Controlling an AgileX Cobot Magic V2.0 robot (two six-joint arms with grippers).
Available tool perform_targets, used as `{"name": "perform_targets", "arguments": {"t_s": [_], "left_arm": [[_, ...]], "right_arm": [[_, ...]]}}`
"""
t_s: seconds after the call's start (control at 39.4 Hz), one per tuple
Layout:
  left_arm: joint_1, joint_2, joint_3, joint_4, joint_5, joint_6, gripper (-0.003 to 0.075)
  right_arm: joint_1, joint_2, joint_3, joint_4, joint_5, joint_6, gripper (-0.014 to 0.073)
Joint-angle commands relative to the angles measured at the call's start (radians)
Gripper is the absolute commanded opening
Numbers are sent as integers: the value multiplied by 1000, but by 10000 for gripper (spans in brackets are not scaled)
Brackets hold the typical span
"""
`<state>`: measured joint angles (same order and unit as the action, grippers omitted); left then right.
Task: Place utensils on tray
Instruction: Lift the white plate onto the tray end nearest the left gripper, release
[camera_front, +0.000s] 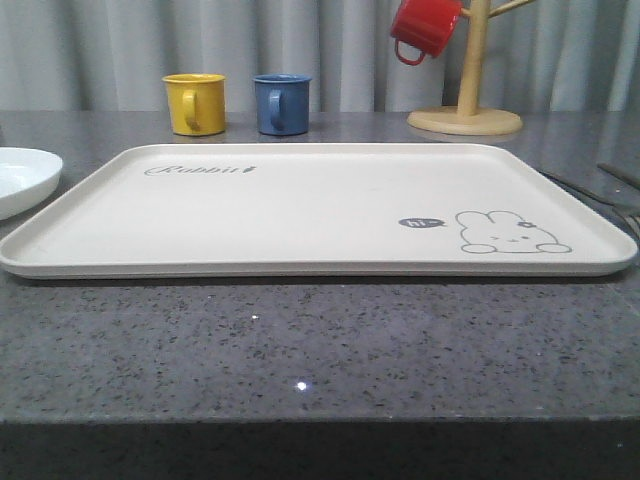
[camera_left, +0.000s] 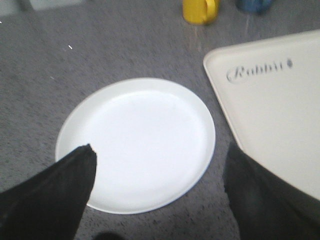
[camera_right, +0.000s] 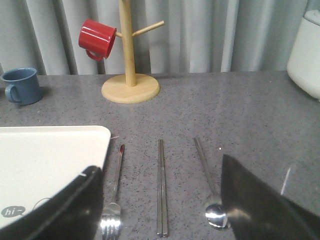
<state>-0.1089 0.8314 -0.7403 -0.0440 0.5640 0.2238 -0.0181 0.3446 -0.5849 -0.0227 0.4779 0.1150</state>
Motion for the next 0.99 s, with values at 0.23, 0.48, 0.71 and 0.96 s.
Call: {"name": "perform_targets", "arguments": {"t_s": [0.23, 0.48, 0.71, 0.96], "left_arm": [[-105, 531, -389, 55, 369, 60, 512], [-105, 721, -451, 64, 431, 60, 338], [-105, 723, -453, 80, 434, 60, -17], [-150, 645, -579, 146, 436, 54, -18]], "right_arm": [[-1, 15, -35, -14, -76, -6, 528], [-1, 15, -35, -14, -76, -6, 528], [-1, 15, -35, -14, -76, -6, 528], [-1, 15, -35, -14, -76, -6, 528]]}}
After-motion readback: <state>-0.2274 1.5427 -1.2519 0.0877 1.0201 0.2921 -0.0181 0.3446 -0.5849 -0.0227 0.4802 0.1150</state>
